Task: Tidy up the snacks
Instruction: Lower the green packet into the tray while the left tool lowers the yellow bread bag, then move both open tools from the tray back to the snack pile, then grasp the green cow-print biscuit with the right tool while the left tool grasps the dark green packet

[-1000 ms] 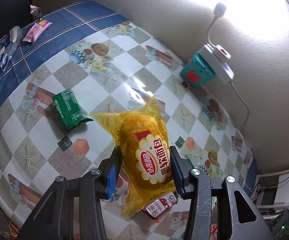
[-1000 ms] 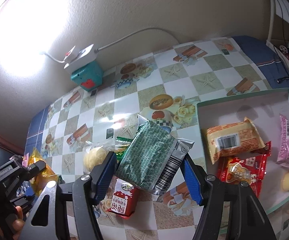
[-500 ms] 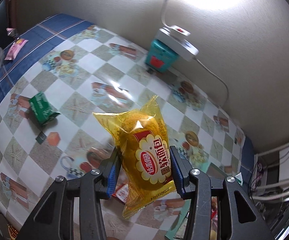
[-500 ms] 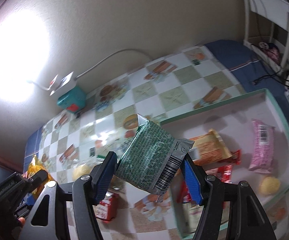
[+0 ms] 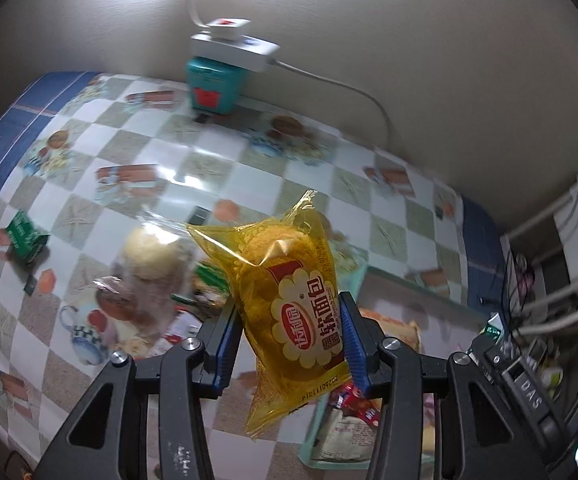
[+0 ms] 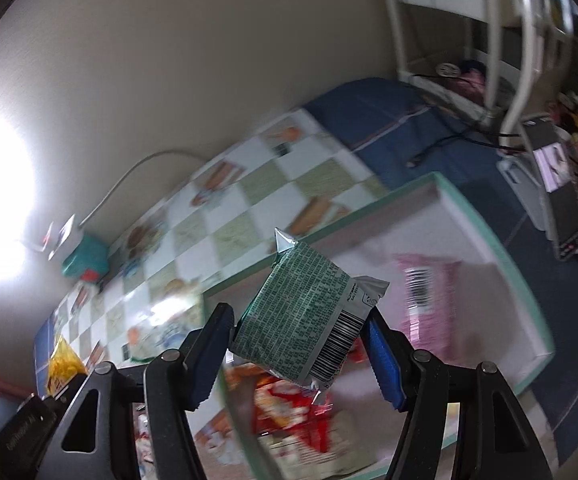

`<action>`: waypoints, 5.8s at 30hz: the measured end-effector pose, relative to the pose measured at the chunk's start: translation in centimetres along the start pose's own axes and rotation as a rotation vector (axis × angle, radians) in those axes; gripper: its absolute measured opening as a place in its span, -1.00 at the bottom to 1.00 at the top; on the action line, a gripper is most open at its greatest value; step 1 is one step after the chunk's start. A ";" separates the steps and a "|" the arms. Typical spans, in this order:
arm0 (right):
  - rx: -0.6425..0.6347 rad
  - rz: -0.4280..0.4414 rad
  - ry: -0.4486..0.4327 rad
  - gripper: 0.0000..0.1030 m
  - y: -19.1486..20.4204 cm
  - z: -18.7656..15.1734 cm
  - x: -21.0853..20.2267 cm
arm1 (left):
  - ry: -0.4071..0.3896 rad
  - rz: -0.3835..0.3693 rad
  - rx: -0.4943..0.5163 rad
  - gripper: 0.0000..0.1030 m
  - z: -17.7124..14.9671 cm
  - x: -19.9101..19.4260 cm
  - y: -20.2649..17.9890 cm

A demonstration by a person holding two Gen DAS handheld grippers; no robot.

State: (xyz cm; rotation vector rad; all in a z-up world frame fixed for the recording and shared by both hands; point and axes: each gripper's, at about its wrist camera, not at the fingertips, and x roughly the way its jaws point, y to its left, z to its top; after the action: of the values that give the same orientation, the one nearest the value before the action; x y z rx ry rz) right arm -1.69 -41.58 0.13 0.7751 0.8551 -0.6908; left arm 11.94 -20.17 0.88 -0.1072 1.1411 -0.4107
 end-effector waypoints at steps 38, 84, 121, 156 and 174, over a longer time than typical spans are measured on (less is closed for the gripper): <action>0.102 -0.050 0.016 0.32 -8.2 2.0 1.6 | 0.018 -0.105 0.396 -0.06 -7.4 5.0 -13.5; 0.062 -0.130 0.058 1.00 -7.8 1.8 2.7 | 0.017 0.134 0.196 0.88 -4.6 5.4 -8.2; -0.188 -0.083 0.052 1.00 4.7 -1.5 2.1 | -0.057 0.283 -0.152 0.88 4.2 0.1 11.9; -0.406 -0.038 0.166 1.00 20.1 -11.3 8.8 | 0.014 0.287 -0.461 0.88 5.8 -0.6 36.6; -0.461 -0.012 0.161 0.82 20.4 -12.6 11.5 | 0.104 0.312 -0.400 0.81 5.4 4.9 34.3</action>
State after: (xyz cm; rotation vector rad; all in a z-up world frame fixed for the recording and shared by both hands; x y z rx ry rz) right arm 14.98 -22.81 -8.72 0.4127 1.1160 -0.4189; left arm 27.52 8.98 -10.98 -0.2554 1.3074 0.0943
